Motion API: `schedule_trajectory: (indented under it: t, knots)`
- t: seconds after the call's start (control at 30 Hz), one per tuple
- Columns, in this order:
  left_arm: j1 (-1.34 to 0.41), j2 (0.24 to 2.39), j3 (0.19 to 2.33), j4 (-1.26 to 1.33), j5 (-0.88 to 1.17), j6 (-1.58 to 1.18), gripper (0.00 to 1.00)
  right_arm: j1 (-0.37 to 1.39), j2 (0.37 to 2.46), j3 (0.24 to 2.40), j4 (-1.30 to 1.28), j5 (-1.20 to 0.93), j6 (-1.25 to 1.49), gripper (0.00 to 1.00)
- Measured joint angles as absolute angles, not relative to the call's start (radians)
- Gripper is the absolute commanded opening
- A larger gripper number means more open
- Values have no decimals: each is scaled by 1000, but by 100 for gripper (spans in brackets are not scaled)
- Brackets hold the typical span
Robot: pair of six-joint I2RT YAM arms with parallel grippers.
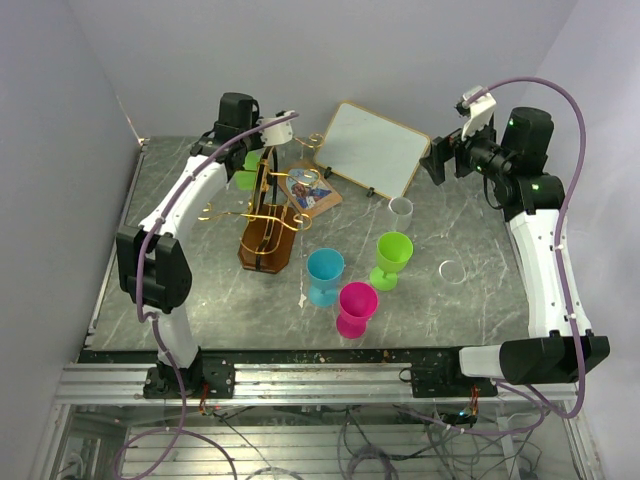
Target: Place the wine glass upside down on the wine glass rack
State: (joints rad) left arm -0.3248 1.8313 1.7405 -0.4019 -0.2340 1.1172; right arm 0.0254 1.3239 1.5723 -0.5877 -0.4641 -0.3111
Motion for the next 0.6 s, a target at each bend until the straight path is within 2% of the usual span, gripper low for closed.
schedule_trajectory:
  t: [0.6]
  knots:
    - [-326,1831,1740,-403,-213,1080,28,22,1324,1562,-584,-464,-311,100]
